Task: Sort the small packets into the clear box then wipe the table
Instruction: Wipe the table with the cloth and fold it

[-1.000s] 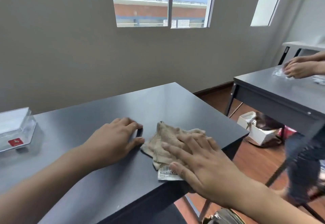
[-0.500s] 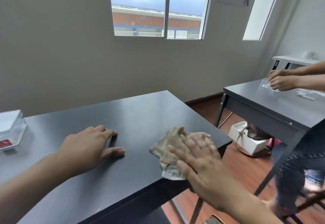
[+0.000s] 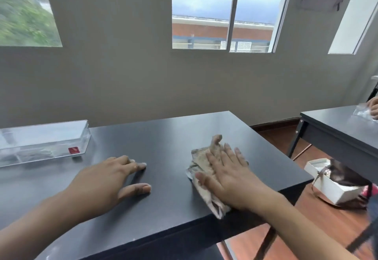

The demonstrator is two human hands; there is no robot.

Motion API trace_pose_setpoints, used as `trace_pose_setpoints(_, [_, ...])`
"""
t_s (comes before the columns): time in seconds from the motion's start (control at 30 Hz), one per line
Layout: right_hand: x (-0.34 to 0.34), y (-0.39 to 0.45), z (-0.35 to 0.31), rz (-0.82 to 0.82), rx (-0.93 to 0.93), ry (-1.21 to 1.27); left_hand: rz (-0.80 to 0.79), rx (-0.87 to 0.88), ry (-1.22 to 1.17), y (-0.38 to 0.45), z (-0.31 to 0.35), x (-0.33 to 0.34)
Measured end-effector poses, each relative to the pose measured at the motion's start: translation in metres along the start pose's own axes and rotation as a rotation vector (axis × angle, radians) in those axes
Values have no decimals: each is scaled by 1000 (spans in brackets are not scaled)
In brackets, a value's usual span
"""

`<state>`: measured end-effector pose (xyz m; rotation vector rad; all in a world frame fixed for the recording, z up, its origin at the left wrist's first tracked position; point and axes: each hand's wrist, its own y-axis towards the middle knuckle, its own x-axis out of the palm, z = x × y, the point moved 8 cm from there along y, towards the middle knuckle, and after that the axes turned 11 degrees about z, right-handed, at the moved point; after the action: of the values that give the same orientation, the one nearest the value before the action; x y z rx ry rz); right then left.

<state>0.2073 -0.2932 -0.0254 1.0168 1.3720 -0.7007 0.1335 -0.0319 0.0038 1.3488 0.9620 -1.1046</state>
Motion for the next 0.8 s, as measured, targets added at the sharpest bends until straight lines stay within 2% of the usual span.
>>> trace_pose_setpoints(0.1, [3, -33, -68, -3, -226, 112, 0, -4, 9, -5, -4, -1])
trace_pose_setpoints(0.17, [1, -30, -69, -40, -283, 99, -11, 7, 8, -5, -7, 0])
trace_pose_setpoints(0.23, [5, -3, -49, -77, -258, 66, -26, 4, -9, -5, -12, 1])
trace_pose_setpoints(0.37, [14, 67, 11, -64, 54, -13, -44, -19, -60, -7, -26, 6])
trace_pose_setpoints(0.4, [16, 75, 12, -46, 82, -22, -40, -24, -72, -7, -30, 7])
trace_pose_setpoints(0.47, [18, 72, -10, -37, 26, 4, -32, -32, -95, -6, -38, 9])
trace_pose_setpoints(0.6, [9, 12, -79, -5, -233, 103, -10, -12, -102, -5, -45, 10])
trace_pose_setpoints(0.67, [7, -3, -87, -23, -313, 109, 9, 4, -99, -4, -46, 9])
trace_pose_setpoints(0.8, [12, 41, -55, -77, -260, 119, 22, 15, -123, -6, -52, 9])
